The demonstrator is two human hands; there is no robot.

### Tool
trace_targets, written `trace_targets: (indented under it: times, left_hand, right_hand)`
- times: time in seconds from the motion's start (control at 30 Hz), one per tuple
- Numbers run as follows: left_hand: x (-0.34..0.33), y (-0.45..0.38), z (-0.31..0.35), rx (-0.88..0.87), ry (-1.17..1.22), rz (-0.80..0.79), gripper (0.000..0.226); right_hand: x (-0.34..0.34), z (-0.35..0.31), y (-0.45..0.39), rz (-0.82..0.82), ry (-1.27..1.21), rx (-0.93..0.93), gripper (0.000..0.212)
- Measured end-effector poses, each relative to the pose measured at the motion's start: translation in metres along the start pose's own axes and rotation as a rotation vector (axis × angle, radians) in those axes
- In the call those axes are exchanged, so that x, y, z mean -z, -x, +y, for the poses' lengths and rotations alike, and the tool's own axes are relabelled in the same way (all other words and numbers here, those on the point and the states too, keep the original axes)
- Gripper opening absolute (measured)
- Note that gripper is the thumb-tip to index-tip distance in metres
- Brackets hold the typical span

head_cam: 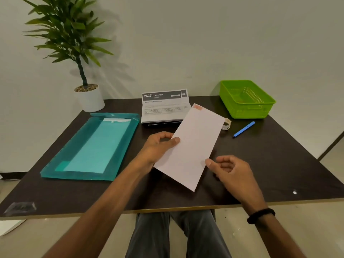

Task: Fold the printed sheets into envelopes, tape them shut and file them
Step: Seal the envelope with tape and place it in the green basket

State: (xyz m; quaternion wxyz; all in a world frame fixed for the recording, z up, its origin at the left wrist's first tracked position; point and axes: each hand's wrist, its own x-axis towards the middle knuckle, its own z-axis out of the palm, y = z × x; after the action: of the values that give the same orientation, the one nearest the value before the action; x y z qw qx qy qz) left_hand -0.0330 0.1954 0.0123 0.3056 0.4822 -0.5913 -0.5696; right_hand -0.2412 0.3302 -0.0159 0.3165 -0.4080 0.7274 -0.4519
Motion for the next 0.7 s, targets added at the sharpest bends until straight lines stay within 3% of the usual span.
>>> trace_targets:
  times: [0.13, 0.23, 0.37, 0.5, 0.6, 0.7]
  left_hand:
    - [-0.026, -0.006, 0.009, -0.081, 0.137, 0.101, 0.019]
    - [-0.047, -0.015, 0.017, -0.127, 0.247, 0.134, 0.018]
    - [-0.076, -0.031, 0.031, -0.192, 0.315, 0.077, 0.026]
    - [-0.105, -0.051, 0.043, -0.215, 0.044, -0.145, 0.068]
    - [-0.130, -0.065, 0.057, -0.243, -0.111, -0.258, 0.082]
    - [-0.160, -0.083, 0.074, -0.242, -0.109, -0.313, 0.091]
  right_hand:
    - [0.008, -0.014, 0.009, -0.182, -0.225, -0.103, 0.035]
    - [0.020, -0.021, 0.006, -0.205, -0.287, -0.119, 0.029]
    - [0.046, -0.021, -0.015, -0.053, -0.344, -0.085, 0.025]
    - [0.086, -0.017, -0.047, 0.111, -0.343, 0.003, 0.024]
    - [0.119, -0.017, -0.072, 0.189, -0.306, 0.024, 0.026]
    - [0.150, -0.021, -0.095, 0.218, -0.290, -0.012, 0.027]
